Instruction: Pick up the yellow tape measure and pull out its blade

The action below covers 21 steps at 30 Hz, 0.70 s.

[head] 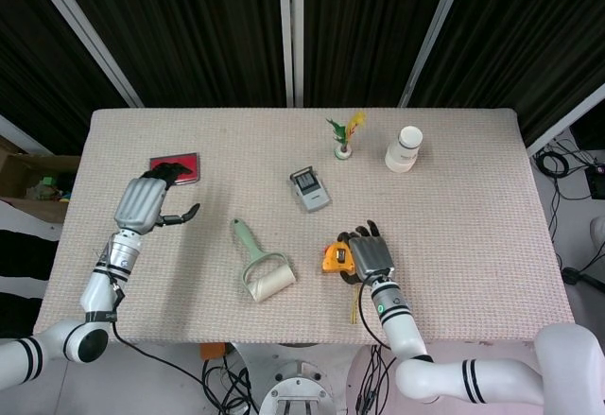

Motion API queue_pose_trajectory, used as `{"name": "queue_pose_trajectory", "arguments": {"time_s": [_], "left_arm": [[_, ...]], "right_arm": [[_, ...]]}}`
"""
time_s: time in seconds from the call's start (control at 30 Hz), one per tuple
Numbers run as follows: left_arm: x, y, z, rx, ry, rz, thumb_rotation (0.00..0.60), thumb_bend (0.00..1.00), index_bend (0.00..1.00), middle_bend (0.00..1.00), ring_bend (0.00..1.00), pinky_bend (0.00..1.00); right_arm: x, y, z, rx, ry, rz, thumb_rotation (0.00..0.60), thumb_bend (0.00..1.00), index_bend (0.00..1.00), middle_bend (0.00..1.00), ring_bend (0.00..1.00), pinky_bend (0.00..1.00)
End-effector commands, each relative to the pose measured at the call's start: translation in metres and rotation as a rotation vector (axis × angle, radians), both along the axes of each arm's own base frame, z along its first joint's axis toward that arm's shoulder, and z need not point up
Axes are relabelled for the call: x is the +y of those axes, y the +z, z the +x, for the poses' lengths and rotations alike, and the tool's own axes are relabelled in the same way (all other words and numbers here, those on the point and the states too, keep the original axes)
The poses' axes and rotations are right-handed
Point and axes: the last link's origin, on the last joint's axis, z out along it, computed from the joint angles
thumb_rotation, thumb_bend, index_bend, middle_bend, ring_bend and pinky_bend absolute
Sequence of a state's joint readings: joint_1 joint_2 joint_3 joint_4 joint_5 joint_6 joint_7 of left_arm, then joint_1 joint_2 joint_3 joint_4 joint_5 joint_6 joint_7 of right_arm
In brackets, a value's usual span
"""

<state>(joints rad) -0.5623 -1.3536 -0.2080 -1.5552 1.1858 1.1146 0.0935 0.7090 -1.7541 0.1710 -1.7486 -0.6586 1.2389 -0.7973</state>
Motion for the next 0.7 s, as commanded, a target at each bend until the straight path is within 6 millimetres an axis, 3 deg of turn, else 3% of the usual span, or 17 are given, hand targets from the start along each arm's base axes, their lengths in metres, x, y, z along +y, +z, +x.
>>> {"name": "queue_pose_trajectory", "arguments": {"time_s": [0.03, 0.5, 0.7], "left_arm": [[-0.0001, -0.0002, -0.0002, 0.0, 0.0, -0.001, 0.3, 0.26, 0.25, 0.21, 0.15, 0.3], [-0.0004, -0.0029, -0.0023, -0.002, 0.009, -0.013, 0.32, 0.26, 0.26, 0.21, 0.15, 0.3], [-0.0002, -0.003, -0.0013, -0.006, 0.005, -0.012, 0.32, 0.26, 0.26, 0.21, 0.15, 0.3]], "right_arm": [[-0.0003, -0.0007, 0.0003, 0.0, 0.001, -0.002, 0.6, 0.23, 0.59, 0.41, 0.15, 0.0], [-0.0007, -0.0002, -0.0002, -0.023, 0.021, -0.034, 0.6, 0.29, 0.71, 0.54, 0.26, 0.0], [-0.002, 0.0037, -0.0015, -0.051, 0.035, -0.071, 0.6, 0.31, 0.83, 0.63, 0.33, 0.0]]}}
